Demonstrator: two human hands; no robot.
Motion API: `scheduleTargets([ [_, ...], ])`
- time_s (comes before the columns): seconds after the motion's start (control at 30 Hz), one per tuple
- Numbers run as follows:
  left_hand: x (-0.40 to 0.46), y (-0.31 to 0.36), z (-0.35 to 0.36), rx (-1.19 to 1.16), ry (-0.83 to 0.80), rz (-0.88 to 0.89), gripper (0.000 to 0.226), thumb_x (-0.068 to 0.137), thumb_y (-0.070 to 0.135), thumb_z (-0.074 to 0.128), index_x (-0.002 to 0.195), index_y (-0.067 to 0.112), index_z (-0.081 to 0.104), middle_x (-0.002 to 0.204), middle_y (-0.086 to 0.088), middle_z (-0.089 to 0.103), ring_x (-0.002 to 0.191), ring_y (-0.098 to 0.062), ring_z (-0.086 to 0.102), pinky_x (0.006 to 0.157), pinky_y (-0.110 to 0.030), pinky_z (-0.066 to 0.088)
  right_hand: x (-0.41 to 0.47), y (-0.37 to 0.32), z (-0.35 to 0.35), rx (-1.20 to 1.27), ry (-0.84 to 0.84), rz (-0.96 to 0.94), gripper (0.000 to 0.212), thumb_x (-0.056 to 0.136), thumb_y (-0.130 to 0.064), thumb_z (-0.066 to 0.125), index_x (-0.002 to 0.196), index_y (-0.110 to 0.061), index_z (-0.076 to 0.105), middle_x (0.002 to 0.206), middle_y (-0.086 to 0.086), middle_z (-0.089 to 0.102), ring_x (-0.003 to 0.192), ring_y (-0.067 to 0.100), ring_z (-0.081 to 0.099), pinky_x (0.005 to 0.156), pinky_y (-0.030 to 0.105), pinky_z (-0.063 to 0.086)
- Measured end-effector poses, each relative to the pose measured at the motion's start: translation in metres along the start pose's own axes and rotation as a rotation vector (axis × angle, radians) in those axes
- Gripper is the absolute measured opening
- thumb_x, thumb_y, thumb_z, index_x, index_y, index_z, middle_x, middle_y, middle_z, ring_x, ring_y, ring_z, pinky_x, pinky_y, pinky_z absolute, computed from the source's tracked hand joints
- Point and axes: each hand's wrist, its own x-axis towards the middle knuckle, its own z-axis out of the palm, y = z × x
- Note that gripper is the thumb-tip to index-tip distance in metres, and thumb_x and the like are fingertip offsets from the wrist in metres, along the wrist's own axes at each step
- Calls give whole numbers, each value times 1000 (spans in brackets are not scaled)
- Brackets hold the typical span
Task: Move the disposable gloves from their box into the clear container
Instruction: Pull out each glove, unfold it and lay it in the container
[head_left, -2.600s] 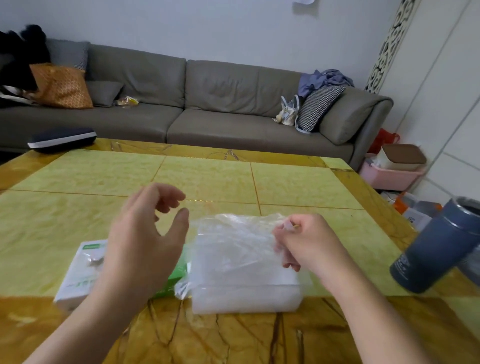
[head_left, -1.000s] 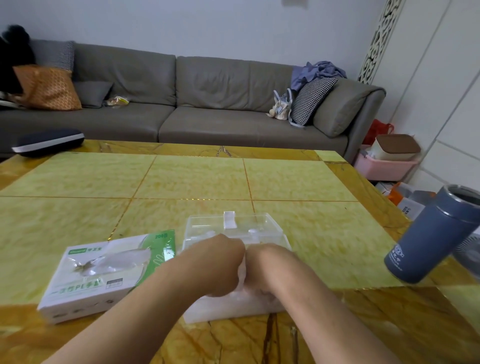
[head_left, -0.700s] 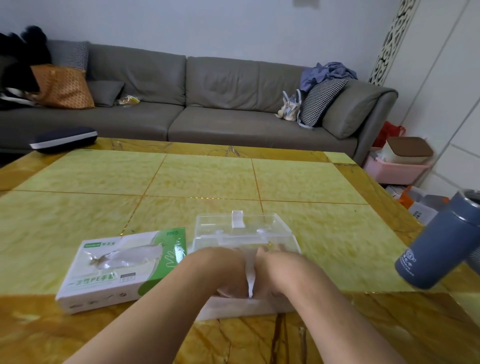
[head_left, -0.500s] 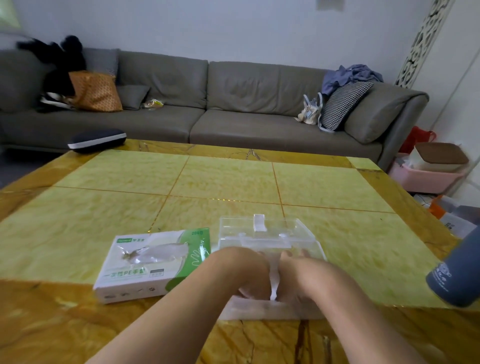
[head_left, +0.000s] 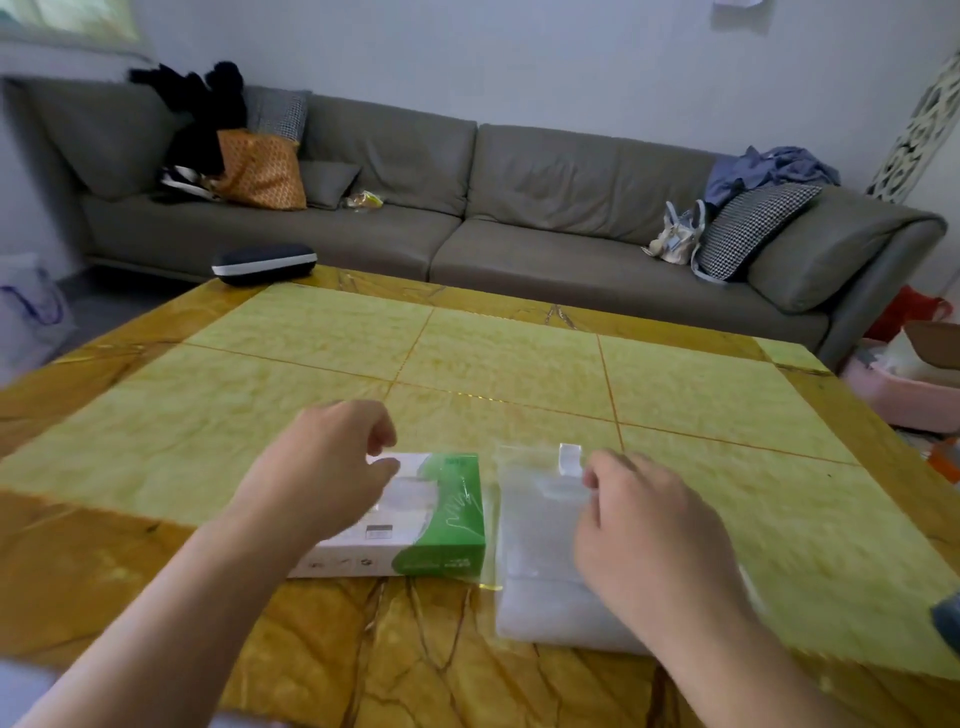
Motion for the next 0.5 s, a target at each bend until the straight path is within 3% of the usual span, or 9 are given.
scheduleTargets([
  [0.07,-1,-18,-3,51,-67,-40,18,88,36,78,102,36,67,94,21,62,85,4,57,70,-20,47,-8,-21,7,79,34,-216,38,99,-13,44,134,-23,54,128,-8,59,122,16,53,103,28,46],
  [0.17,-3,-21,2,39,-108,-71,10,88,36,78,85,37,68,89,19,64,79,2,59,63,-20,46,-16,-50,22,59,-91,-438,58,97,-14,47,155,-18,41,155,-3,45,145,19,36,129,37,18],
  [0.3,1,-21,10,18,-71,-59,17,93,31,74,79,36,66,88,19,63,76,-1,61,66,-25,51,-16,-71,38,-61,-214,-543,73,86,-15,63,155,-10,40,156,7,43,146,25,35,127,35,-5],
  [0.43,1,-16,6,-205,-33,0,13,96,32,70,83,34,71,84,19,70,81,3,64,69,-16,49,-14,-69,46,-54,-216,-554,69,81,-14,63,148,-13,48,150,5,48,139,25,44,127,34,10],
  [0.5,1,-13,4,-299,-6,-10,15,97,31,69,82,33,72,81,17,72,81,0,66,72,-25,55,-14,-68,47,-36,-195,-559,67,79,-14,63,145,-15,51,148,3,50,135,25,48,126,33,16],
])
